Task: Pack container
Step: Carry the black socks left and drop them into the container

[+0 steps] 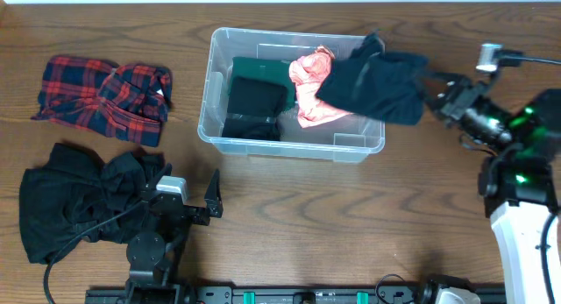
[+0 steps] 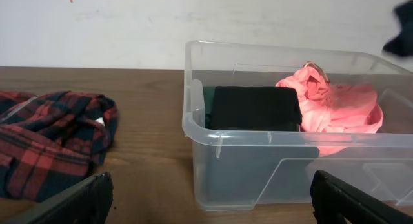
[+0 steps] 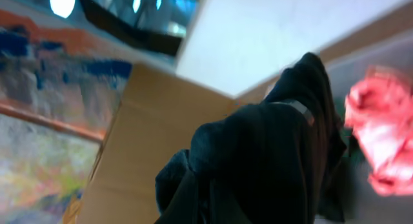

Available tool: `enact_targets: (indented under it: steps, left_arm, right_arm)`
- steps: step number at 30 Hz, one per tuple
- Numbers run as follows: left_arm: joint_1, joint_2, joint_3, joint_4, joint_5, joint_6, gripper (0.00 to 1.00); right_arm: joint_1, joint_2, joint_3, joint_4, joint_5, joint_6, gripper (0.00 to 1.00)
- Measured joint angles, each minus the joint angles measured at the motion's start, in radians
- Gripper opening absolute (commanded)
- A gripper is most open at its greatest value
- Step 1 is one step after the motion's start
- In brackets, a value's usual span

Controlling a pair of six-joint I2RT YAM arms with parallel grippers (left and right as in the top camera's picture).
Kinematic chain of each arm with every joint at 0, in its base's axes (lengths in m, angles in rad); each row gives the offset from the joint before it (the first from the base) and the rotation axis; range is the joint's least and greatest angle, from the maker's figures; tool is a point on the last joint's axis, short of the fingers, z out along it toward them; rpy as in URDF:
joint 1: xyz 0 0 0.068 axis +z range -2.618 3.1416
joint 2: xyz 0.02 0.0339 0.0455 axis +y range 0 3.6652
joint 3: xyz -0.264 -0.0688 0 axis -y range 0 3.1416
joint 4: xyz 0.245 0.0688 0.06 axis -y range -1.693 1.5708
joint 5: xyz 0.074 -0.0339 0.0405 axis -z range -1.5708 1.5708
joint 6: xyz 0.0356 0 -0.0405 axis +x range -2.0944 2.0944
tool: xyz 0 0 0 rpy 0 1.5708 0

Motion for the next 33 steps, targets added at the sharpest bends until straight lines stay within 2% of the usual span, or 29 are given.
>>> enact_targets:
  steps: [11,20,22,23,26,28,30,33]
  left_arm:
    - [0.000,0.000,0.000,0.000,0.000,0.000,0.98]
    - [0.000,0.000,0.000,0.000,0.000,0.000,0.98]
    - [0.000,0.000,0.000,0.000,0.000,0.000,0.98]
    - [0.000,0.000,0.000,0.000,0.000,0.000,0.98]
    - [0.000,0.000,0.000,0.000,0.000,0.000,0.98]
    - [0.000,0.000,0.000,0.000,0.000,0.000,0.98]
    - [0.000,0.000,0.000,0.000,0.000,0.000,0.98]
    - [0.000,0.000,0.000,0.000,0.000,0.000,0.98]
  right_arm:
    - [0.243,0.192,0.000,-0.010,0.010,-0.088,0.01]
    - [0.262,0.255,-0.001,-0.025,0.078,-0.151,0.01]
    - [0.262,0.255,-0.001,-0.059,0.092,-0.164,0.31]
    - [0.262,0.255,-0.001,-0.080,0.098,-0.175,0.37]
    - [0.262,0.254,-0.001,-0.135,0.116,-0.220,0.20]
    - [0.262,0.254,-0.001,-0.160,0.126,-0.237,0.18]
    - [0.262,0.254,-0.001,-0.164,0.134,-0.246,0.24]
    - [0.262,0.254,-0.001,-0.163,0.140,-0.260,0.42]
